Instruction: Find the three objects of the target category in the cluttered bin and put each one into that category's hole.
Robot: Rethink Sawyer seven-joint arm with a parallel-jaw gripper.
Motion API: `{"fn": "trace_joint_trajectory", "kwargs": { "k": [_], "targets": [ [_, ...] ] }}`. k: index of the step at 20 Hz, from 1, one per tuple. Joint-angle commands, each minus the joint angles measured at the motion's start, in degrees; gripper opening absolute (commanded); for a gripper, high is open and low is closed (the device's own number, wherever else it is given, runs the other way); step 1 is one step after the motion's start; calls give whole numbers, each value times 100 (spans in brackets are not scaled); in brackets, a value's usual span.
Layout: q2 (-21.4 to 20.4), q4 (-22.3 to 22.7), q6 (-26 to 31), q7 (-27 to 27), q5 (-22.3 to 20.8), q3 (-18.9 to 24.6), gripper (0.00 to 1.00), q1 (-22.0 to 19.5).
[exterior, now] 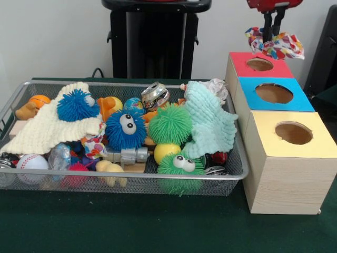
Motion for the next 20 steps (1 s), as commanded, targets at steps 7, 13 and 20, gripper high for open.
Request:
{"fn": "trace_joint_trajectory", "kwargs": {
  "k": [7, 13, 20],
  "targets": [
    [485, -1258, 996, 1120, 317, -293, 0, 49],
    [744, -1349, 615, 1250, 211, -513, 0, 249],
    [1209, -1281, -74, 1283, 65, -744, 0, 397]
  ]
}}
